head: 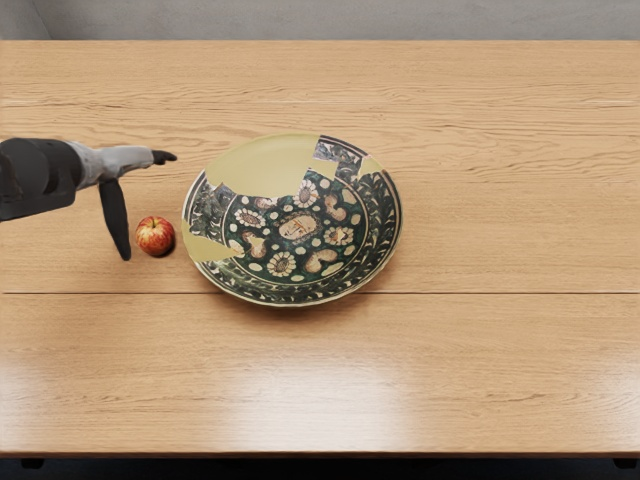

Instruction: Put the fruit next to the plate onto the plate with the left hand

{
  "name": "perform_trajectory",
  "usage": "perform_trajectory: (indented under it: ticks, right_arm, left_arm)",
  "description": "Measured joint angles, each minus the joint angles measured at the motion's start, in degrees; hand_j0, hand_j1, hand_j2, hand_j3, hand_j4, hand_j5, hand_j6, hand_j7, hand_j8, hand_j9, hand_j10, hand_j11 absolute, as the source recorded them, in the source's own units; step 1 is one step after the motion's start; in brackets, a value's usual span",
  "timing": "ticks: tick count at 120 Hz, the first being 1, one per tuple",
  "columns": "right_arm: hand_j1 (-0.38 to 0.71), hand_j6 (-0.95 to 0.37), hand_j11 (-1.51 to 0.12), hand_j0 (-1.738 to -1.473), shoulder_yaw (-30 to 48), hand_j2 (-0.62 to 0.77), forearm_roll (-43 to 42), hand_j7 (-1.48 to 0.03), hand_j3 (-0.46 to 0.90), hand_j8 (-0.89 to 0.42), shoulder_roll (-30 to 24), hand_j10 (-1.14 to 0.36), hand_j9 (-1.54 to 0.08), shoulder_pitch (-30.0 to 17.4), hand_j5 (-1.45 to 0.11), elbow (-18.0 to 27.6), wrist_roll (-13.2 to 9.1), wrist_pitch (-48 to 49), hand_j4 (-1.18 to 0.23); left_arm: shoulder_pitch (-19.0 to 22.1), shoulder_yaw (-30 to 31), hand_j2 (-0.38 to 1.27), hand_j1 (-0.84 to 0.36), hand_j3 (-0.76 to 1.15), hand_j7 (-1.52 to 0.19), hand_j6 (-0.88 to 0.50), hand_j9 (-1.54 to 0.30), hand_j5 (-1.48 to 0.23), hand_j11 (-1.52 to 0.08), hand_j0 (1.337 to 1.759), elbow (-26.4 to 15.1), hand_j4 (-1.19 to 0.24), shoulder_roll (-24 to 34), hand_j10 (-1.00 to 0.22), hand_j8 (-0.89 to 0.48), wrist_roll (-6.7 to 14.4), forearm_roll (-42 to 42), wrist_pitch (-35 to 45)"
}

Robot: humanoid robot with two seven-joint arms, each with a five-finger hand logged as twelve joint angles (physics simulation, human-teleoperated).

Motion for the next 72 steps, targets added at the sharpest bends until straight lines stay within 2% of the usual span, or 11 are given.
perform_trajectory:
  ticks: [17, 46, 72]
  right_arm:
    - [-0.33, -0.01, -0.02, -1.658, -0.02, 0.00, 0.00, -0.02, 0.00, -0.01, 0.00, -0.01, -0.02, 0.00, -0.02, 0.00, 0.00, 0.00, -0.01]
    - [-0.33, -0.01, -0.02, -1.658, -0.03, 0.00, 0.00, -0.02, 0.00, -0.01, 0.00, -0.01, -0.02, 0.00, -0.02, -0.01, 0.00, 0.00, -0.01]
    - [-0.33, -0.01, -0.02, -1.658, -0.03, 0.00, 0.00, -0.02, 0.00, -0.01, 0.00, -0.01, -0.02, 0.00, -0.02, 0.00, 0.00, 0.00, -0.01]
  left_arm:
    - [-0.23, 0.99, 0.00, 0.34, 0.00, -0.02, -0.02, -0.02, -0.02, -0.01, 1.658, -0.05, -0.02, -0.43, -0.02, -0.02, 0.01, 0.20, 1.16]
    - [-0.70, 5.02, 0.00, 0.34, 0.00, -0.01, -0.02, -0.01, -0.01, -0.01, 1.658, 0.22, -0.02, -1.75, -0.01, -0.02, 0.01, 8.12, 1.46]
    - [-0.06, 6.42, 0.00, 0.34, 0.00, -0.02, -0.02, -0.02, -0.02, -0.02, 1.658, 0.26, -0.02, -1.47, -0.02, -0.02, 0.01, 10.14, 1.50]
